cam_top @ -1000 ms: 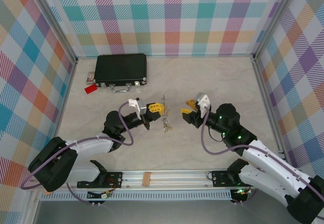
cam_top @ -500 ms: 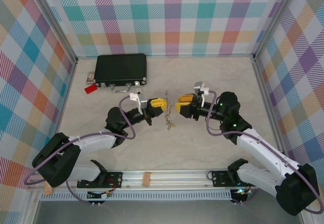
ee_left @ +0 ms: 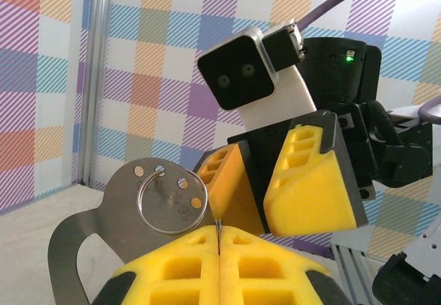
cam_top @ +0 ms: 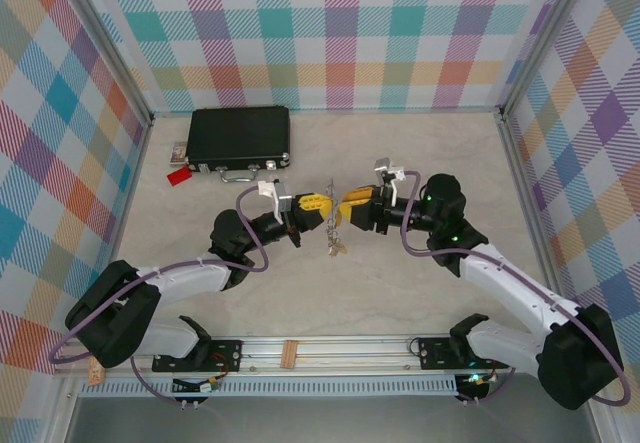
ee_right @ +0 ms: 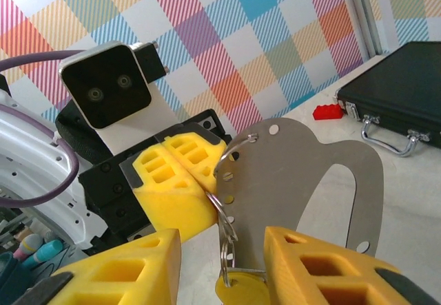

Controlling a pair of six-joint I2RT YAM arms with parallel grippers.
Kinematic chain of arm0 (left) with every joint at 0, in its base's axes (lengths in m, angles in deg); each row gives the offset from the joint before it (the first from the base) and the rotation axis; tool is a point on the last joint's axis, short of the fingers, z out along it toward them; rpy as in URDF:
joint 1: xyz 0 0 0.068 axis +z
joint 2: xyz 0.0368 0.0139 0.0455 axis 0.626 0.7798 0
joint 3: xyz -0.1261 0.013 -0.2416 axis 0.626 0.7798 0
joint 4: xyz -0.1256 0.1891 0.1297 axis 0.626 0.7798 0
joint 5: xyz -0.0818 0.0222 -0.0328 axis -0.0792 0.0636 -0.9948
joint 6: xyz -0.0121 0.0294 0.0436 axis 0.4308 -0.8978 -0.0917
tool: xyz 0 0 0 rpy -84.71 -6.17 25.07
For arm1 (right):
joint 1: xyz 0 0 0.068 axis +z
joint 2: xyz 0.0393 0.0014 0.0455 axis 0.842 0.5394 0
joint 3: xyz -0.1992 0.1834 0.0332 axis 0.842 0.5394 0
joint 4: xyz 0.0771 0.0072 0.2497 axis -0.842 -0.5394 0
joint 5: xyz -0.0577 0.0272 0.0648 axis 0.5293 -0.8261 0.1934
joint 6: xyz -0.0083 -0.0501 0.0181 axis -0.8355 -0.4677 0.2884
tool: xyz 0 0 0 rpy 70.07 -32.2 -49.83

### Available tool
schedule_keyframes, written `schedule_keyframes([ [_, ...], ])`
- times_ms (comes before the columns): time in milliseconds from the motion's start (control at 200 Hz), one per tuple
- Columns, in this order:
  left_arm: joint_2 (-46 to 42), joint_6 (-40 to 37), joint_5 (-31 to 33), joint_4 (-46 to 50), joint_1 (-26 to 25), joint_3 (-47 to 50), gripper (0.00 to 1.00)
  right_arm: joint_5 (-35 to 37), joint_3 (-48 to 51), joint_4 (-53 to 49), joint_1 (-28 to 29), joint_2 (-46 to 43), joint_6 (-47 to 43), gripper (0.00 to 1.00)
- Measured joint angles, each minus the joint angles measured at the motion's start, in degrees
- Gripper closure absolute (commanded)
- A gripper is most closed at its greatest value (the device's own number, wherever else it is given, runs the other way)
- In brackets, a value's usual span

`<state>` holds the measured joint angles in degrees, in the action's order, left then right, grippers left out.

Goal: Put the keys on the keyring

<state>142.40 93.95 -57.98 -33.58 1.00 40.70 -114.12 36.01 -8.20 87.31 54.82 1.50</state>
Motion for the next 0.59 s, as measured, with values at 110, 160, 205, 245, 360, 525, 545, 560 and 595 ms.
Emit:
schedule_keyframes([
  [110,0.0,0.0,0.0,0.0,0.0,-0.1,1.0,-0.7,-0.6,0.4,0.0,0.9,0.6,0.65],
  [160,0.0,0.0,0.0,0.0,0.0,-0.1,1.0,-1.0,-0.6,0.9,0.0,1.2,1.0,0.66],
  [205,0.0,0.0,0.0,0.0,0.0,-0.1,1.0,-1.2,-0.6,1.1,0.0,1.4,1.3,0.67],
  [245,0.0,0.0,-0.1,0.0,0.0,-0.2,1.0,-1.5,-0.7,1.3,0.0,1.6,1.4,0.68],
  [360,0.0,0.0,-0.5,0.0,0.0,-0.4,1.0,-2.1,-1.2,1.3,0.0,2.4,1.9,0.71],
  [525,0.0,0.0,-0.9,0.0,0.0,-0.5,1.0,-2.9,-1.4,2.1,0.0,3.3,2.6,0.74],
  [545,0.0,0.0,-1.0,0.0,0.0,-0.5,1.0,-3.0,-1.4,2.2,0.0,3.4,2.6,0.75],
  [560,0.0,0.0,-1.0,0.0,0.0,-0.5,1.0,-3.0,-1.5,2.2,0.0,3.5,2.6,0.75],
  [595,0.0,0.0,-1.0,0.0,0.0,-0.6,1.0,-3.2,-1.5,2.4,0.0,3.7,2.7,0.77],
])
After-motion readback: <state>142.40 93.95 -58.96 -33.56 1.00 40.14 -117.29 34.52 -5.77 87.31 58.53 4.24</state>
